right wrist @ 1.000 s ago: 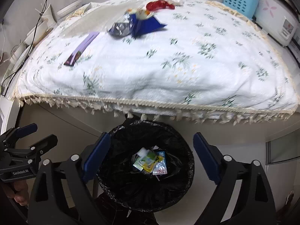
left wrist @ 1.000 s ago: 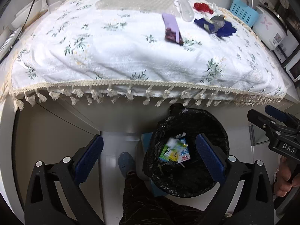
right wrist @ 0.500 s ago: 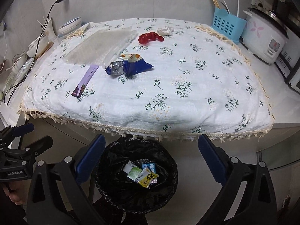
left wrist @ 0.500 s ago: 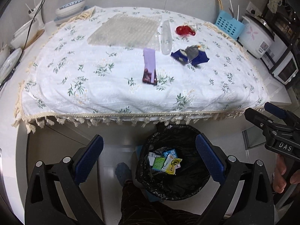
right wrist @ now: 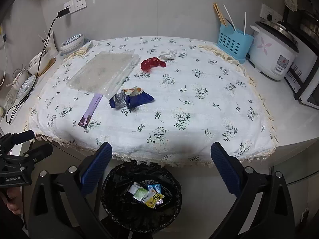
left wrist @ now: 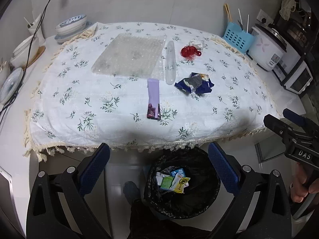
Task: Collect trash
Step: 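Raise both tools back over the tablecloth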
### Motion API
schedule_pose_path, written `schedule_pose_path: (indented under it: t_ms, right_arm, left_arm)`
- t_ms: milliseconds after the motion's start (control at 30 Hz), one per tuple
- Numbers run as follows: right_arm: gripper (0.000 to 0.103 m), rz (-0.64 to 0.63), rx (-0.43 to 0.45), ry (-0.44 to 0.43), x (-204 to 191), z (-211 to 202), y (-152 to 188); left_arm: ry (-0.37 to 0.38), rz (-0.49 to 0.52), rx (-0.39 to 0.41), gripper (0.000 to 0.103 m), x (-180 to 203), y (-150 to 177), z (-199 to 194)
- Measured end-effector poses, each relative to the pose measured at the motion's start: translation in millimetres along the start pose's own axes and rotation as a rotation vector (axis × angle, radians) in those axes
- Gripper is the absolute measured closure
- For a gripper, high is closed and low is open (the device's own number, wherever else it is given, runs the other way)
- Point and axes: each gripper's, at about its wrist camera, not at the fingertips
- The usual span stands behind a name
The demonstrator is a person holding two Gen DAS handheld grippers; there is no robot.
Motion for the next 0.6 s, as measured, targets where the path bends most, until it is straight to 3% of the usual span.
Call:
schedule_pose_path:
  t_ms: [600]
  right_arm:
    - [0.008,0.013,0.029,0.016,2,5,-48]
  left_arm:
    - [0.001,0.018,0.014,0.006,-11,-60,5]
Point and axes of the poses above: each gripper's, at about its wrist camera, not at the fingertips, and z roughly the way its jaws point, x to its right, y to its underside, and after that the axes turned 5 degrees about z, right-handed
